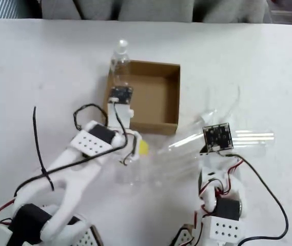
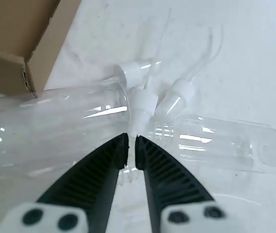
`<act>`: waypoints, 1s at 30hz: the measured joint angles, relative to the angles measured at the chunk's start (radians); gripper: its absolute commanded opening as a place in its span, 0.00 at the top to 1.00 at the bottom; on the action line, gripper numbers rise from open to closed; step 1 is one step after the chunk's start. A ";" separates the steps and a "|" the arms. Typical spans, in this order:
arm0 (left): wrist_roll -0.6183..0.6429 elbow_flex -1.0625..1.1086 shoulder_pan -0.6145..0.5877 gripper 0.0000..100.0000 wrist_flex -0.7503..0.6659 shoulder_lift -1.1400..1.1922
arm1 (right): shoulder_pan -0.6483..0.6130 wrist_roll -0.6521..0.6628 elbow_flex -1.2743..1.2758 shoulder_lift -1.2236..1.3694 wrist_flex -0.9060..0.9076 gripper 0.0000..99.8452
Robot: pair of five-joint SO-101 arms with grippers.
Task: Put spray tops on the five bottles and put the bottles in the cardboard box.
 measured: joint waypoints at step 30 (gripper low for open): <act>0.081 -0.034 0.000 0.71 -0.006 0.012 | 0.000 0.000 0.000 0.000 0.000 0.98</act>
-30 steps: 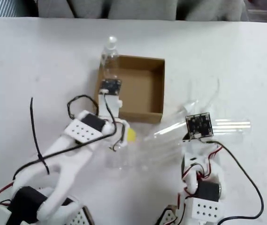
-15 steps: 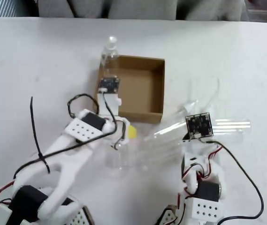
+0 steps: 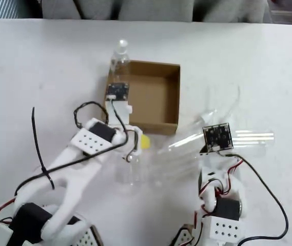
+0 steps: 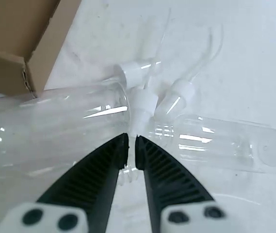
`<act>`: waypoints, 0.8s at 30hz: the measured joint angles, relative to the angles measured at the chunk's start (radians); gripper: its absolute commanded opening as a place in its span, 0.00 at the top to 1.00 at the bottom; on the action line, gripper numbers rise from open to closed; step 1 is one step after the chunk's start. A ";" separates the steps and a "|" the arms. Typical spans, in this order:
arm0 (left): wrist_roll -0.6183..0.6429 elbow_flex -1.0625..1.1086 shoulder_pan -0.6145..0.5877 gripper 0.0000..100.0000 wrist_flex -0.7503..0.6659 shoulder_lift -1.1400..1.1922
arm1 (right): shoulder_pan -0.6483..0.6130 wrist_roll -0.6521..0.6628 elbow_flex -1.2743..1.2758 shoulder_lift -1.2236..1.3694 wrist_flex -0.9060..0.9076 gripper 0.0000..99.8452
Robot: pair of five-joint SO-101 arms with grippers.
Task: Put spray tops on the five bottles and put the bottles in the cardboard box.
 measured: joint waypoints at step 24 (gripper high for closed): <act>0.000 -0.100 -0.034 0.71 0.041 0.089 | 0.000 0.000 0.000 0.000 0.000 0.98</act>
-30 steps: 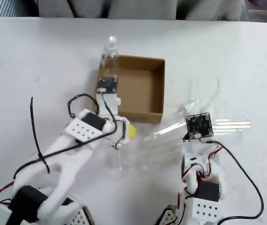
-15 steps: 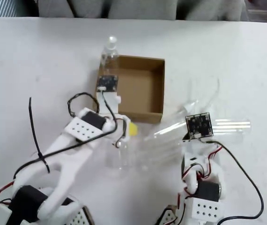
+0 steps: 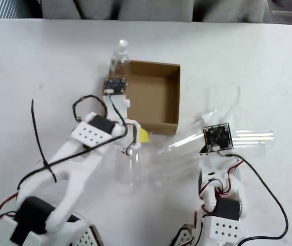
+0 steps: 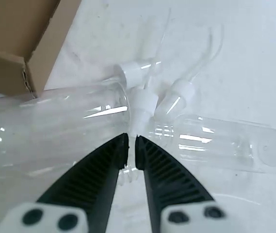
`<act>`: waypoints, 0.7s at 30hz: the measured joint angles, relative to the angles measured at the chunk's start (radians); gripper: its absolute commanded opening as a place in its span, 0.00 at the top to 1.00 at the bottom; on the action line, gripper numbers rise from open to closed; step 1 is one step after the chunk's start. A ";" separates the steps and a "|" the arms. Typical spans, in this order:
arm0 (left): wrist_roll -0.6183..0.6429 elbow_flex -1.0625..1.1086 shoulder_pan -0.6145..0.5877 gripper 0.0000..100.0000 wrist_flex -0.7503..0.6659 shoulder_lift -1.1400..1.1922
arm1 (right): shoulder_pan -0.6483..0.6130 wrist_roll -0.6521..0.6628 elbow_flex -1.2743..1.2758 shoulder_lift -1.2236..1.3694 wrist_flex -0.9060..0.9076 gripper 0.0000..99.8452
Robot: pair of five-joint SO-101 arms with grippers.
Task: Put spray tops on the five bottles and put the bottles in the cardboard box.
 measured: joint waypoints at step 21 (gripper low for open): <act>0.000 -0.137 0.000 0.71 0.066 0.276 | 0.000 0.000 0.000 0.000 0.000 0.98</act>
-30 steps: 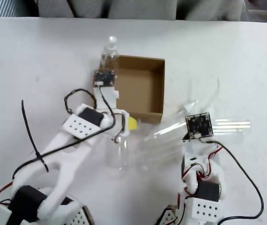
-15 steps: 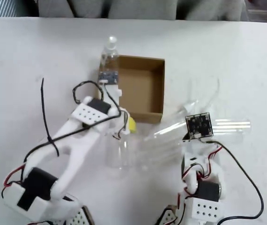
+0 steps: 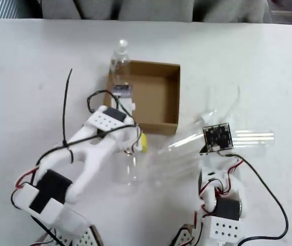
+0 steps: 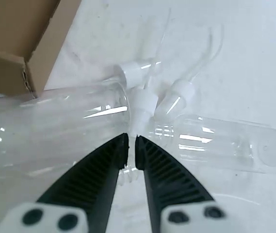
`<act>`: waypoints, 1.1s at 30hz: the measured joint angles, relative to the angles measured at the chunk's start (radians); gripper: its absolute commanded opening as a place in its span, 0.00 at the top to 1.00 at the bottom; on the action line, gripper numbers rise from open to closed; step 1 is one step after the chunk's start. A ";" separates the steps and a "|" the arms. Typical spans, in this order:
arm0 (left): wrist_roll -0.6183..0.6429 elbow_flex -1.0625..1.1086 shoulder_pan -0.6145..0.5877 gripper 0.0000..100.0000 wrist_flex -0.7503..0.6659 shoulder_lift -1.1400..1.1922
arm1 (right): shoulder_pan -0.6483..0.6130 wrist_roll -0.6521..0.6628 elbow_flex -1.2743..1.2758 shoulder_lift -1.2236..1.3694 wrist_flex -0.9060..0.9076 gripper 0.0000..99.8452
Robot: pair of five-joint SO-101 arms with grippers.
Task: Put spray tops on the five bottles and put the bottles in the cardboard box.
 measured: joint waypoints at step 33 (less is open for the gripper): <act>-0.173 0.084 -0.140 0.95 -0.040 -0.003 | 0.000 0.000 0.015 0.000 0.000 0.98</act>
